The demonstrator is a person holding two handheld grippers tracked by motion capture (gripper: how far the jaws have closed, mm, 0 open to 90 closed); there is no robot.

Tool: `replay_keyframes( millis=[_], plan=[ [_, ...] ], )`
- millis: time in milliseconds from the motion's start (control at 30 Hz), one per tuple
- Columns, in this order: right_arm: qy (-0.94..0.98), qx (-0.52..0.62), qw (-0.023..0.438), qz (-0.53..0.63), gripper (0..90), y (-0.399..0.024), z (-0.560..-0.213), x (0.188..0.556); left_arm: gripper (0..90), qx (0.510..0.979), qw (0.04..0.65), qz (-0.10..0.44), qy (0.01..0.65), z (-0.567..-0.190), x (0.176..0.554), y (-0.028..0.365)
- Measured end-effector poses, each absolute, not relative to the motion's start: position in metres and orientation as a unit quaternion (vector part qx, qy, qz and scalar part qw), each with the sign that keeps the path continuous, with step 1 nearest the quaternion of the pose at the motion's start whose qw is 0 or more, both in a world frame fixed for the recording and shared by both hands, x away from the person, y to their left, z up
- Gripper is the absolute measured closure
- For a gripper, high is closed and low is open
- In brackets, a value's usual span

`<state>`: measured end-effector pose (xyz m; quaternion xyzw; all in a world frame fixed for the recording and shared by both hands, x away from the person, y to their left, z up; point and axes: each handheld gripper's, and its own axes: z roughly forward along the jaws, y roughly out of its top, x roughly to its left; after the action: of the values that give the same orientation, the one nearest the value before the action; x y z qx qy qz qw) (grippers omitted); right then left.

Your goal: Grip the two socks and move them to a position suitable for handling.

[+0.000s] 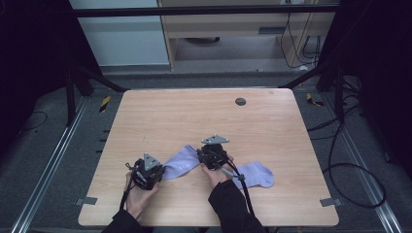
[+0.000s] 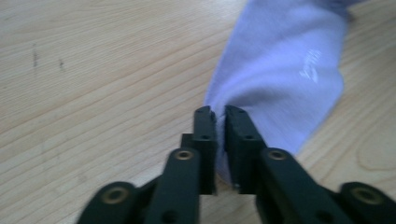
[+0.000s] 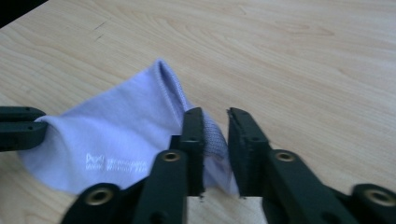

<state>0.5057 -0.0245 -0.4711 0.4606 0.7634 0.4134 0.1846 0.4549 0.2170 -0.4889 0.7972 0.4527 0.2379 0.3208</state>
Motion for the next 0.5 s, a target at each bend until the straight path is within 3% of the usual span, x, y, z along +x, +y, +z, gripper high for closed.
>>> replay_keyframes(
  millis=[133,500],
  plan=[
    [0.760,0.453,0.203,0.419,64.7,-0.026,-0.470,0.504,70.7,0.782,0.331,0.245,0.467,-0.486,0.455,0.222],
    [0.743,0.456,0.200,0.447,59.2,-0.047,-0.453,0.499,59.6,0.759,0.362,0.246,0.482,-0.476,0.452,0.229]
  ],
)
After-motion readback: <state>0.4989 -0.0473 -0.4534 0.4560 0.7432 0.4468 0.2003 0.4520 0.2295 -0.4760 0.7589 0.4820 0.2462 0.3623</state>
